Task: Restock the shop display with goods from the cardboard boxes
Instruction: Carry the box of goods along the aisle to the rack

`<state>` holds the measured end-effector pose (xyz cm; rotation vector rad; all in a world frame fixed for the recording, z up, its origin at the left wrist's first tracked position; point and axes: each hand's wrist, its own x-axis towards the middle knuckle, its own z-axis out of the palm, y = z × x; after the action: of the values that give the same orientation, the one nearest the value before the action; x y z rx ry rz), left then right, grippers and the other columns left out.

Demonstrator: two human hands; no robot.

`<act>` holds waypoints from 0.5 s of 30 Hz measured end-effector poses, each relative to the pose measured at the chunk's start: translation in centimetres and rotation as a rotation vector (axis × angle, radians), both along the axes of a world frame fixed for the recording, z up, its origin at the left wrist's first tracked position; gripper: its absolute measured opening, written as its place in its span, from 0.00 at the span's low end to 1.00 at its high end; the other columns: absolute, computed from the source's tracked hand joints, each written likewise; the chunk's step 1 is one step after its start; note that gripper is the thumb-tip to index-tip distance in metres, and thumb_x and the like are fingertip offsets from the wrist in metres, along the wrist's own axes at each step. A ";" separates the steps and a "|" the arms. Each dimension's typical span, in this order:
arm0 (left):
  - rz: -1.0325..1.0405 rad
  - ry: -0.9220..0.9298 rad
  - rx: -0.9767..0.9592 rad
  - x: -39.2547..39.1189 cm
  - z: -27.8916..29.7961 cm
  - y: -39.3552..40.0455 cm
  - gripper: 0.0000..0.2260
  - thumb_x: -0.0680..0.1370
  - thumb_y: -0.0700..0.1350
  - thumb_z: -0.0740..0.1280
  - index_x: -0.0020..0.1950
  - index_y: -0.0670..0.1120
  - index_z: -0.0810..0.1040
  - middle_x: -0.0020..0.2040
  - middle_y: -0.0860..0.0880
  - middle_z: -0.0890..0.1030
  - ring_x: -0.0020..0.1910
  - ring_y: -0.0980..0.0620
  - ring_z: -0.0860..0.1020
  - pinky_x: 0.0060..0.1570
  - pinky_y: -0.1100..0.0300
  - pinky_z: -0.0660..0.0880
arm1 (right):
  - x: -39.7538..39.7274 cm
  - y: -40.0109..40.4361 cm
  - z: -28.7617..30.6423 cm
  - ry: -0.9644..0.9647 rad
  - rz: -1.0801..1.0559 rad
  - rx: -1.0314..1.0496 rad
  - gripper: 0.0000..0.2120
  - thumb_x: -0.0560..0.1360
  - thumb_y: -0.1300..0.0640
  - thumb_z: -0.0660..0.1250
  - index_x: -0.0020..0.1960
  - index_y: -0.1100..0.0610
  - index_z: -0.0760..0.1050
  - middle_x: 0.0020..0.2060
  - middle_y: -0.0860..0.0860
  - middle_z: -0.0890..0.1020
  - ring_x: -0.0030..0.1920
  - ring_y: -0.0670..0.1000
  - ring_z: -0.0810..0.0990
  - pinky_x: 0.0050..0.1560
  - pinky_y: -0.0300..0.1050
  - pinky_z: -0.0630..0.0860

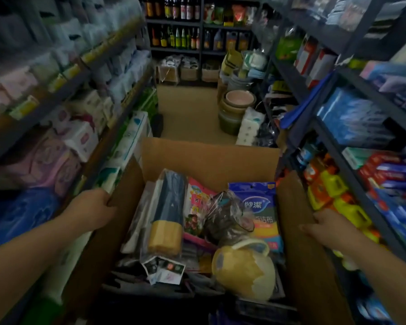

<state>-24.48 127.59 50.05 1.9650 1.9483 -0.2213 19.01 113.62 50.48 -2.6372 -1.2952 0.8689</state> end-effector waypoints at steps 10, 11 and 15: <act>0.042 -0.019 -0.017 4.7 -0.3 25.4 0.12 0.78 0.45 0.66 0.38 0.40 0.75 0.33 0.47 0.74 0.32 0.52 0.73 0.27 0.61 0.64 | 4.5 26.0 -1.5 0.053 0.005 -0.001 0.08 0.74 0.54 0.70 0.39 0.56 0.78 0.40 0.55 0.83 0.42 0.54 0.82 0.44 0.46 0.78; 0.052 -0.021 -0.027 5.2 0.0 27.6 0.12 0.79 0.46 0.66 0.40 0.39 0.76 0.33 0.47 0.74 0.31 0.53 0.73 0.27 0.62 0.64 | 5.0 28.3 -1.3 0.040 0.023 -0.014 0.08 0.74 0.53 0.70 0.40 0.56 0.78 0.40 0.55 0.83 0.42 0.54 0.82 0.44 0.46 0.78; 0.102 -0.059 -0.036 6.9 0.5 36.6 0.14 0.78 0.47 0.66 0.47 0.36 0.80 0.37 0.44 0.78 0.33 0.51 0.75 0.26 0.62 0.65 | 6.4 37.9 0.5 0.012 0.046 0.006 0.12 0.75 0.54 0.69 0.34 0.52 0.71 0.33 0.49 0.77 0.36 0.49 0.78 0.32 0.40 0.69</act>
<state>-17.62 164.24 50.53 1.8238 1.9863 -0.1684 25.36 151.53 51.01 -2.6033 -1.3587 0.8844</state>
